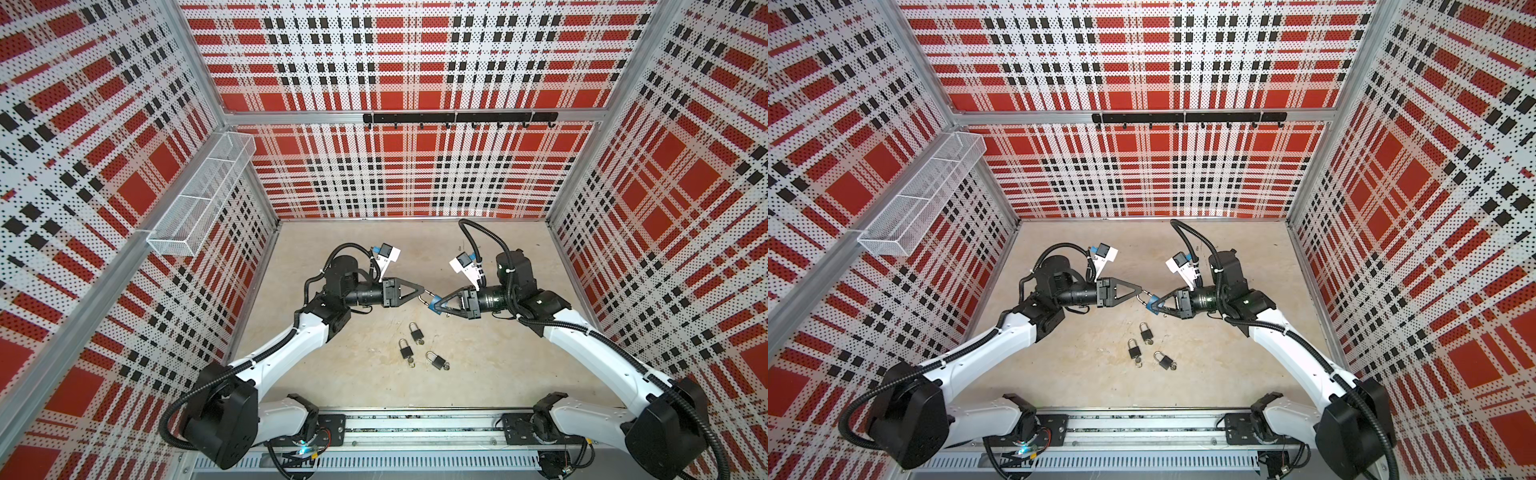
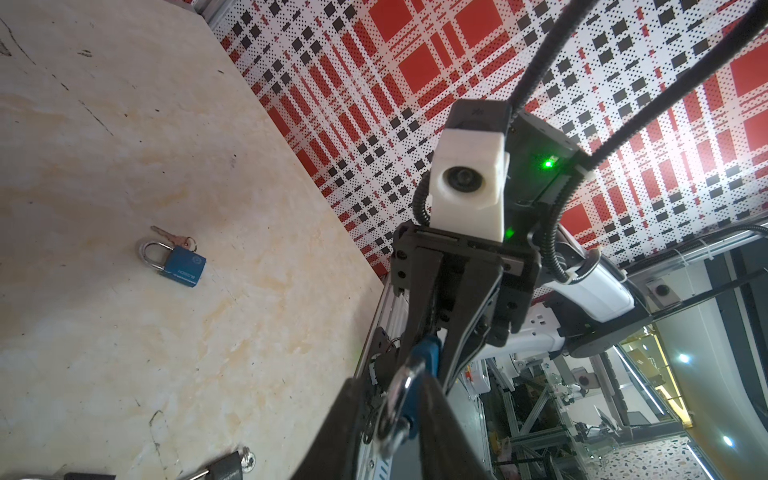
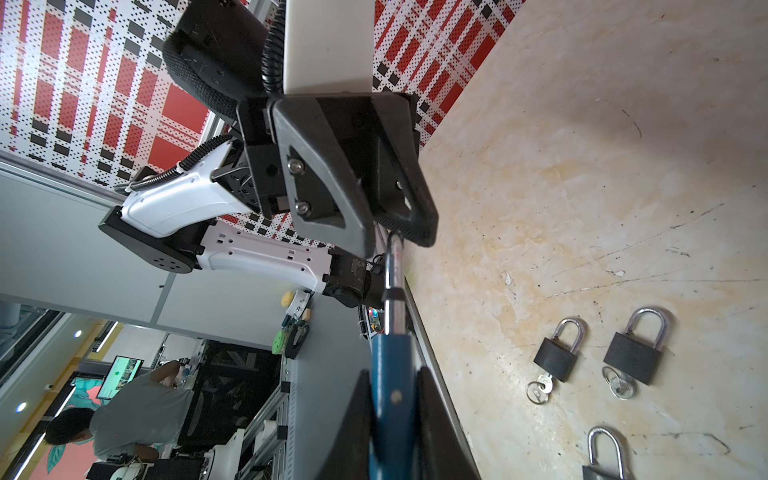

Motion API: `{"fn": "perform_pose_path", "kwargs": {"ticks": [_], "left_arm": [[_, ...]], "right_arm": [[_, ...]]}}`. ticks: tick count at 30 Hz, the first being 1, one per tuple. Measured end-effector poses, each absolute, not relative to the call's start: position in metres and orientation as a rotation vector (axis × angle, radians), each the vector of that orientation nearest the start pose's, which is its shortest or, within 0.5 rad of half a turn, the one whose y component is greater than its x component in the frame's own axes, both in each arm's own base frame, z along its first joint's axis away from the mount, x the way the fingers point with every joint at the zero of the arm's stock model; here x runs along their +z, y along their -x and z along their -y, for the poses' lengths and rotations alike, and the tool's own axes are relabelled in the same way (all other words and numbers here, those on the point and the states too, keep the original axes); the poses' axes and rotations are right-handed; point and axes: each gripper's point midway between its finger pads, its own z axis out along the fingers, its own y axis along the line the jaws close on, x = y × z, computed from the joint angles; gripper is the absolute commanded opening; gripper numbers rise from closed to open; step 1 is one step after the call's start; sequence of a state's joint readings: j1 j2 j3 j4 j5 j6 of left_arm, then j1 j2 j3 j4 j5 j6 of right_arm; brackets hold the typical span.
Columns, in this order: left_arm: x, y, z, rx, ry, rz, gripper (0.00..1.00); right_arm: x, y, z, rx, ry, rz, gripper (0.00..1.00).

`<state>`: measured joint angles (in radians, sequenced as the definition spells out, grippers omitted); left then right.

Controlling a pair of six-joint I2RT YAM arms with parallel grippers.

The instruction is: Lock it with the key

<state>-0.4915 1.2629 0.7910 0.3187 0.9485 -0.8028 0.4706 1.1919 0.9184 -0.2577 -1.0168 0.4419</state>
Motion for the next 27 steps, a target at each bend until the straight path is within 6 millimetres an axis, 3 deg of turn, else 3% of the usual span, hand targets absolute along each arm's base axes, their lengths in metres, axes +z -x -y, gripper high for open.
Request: {"fn": "perform_pose_path", "kwargs": {"ticks": [8, 27], "left_arm": [[0.2813, -0.2472, 0.2922, -1.709, -0.530, -1.934, 0.12], [0.2813, -0.2470, 0.2922, -1.709, -0.532, -1.934, 0.15]], "right_arm": [[0.2689, -0.2164, -0.2740, 1.603, 0.690, -2.107, 0.00], [0.2703, -0.2168, -0.2745, 1.618, 0.672, -2.113, 0.00]]}}
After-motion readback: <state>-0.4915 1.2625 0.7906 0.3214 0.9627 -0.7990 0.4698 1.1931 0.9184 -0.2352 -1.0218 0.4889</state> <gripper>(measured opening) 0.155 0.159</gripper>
